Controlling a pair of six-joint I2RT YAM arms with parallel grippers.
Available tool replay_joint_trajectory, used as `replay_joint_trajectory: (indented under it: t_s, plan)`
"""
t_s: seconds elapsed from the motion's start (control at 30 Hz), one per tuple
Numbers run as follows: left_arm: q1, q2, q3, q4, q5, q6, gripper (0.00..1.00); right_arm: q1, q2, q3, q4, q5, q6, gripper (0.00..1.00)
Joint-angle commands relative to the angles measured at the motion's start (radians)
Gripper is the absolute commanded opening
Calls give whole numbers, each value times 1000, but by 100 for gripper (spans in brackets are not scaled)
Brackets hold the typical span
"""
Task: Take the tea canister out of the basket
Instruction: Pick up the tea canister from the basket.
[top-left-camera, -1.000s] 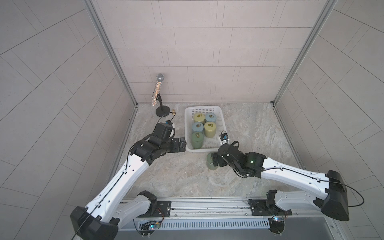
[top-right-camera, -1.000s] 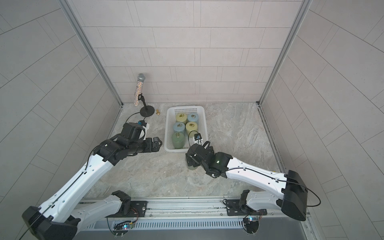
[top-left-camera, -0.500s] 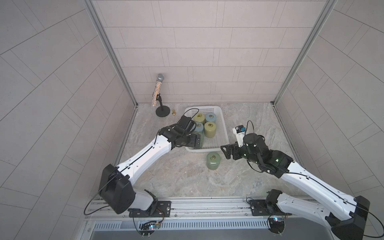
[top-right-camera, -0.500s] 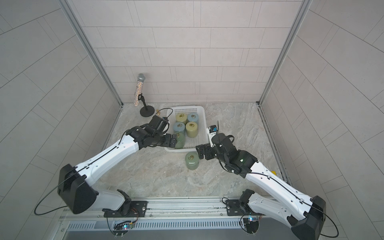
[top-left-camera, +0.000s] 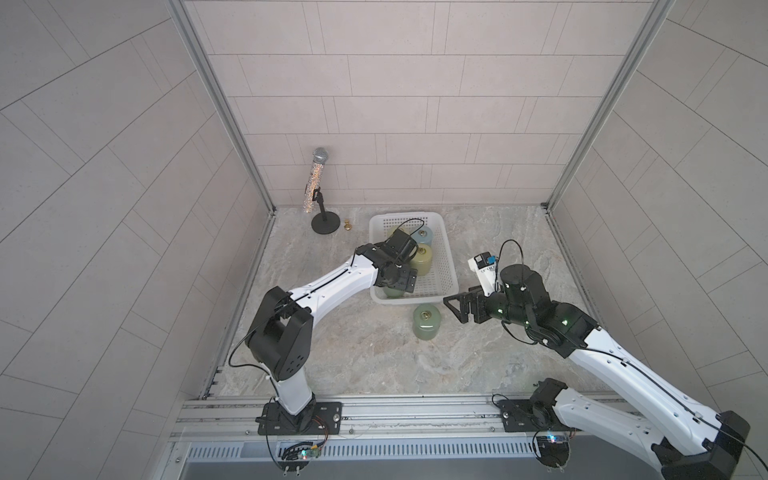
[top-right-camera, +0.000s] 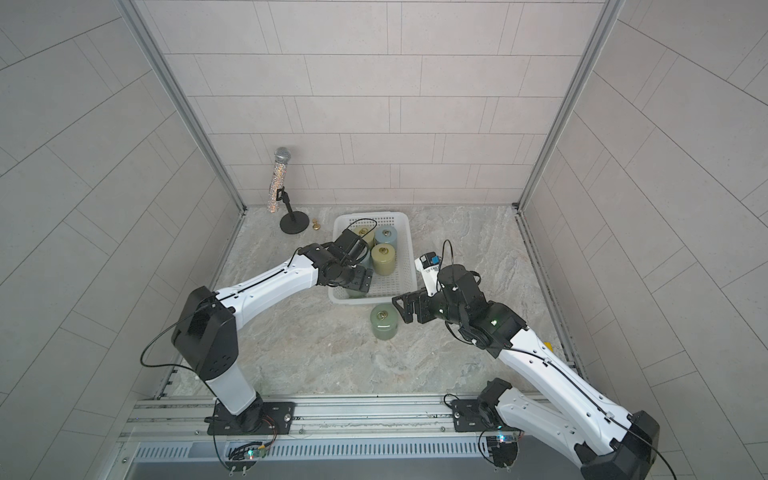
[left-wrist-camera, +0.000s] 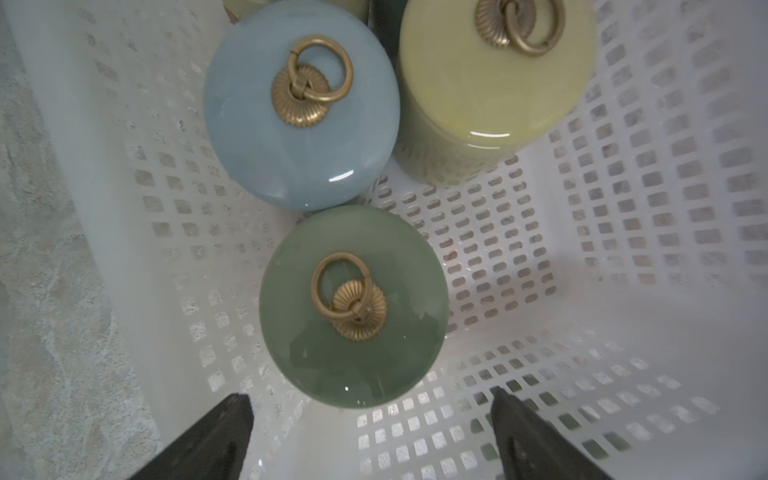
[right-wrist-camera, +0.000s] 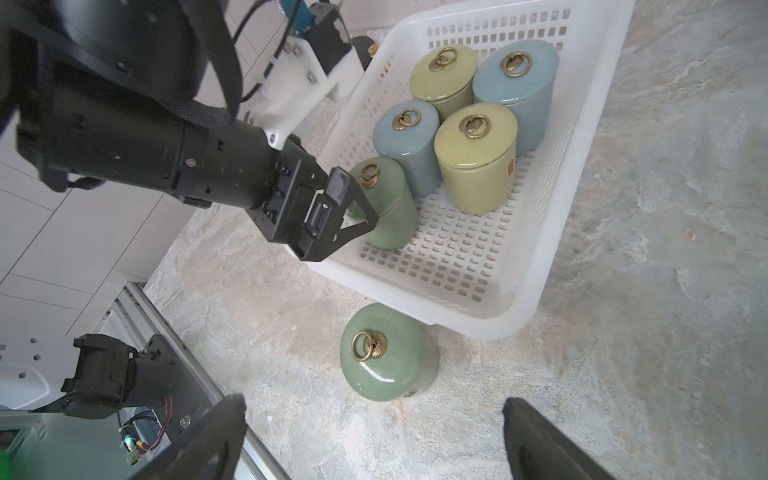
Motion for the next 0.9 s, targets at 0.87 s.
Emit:
replay_joint_trajectory:
  t_s: [0.87]
  plan:
    - [9, 148, -33, 187, -87, 69, 98, -35, 35, 22, -1, -3, -16, 100]
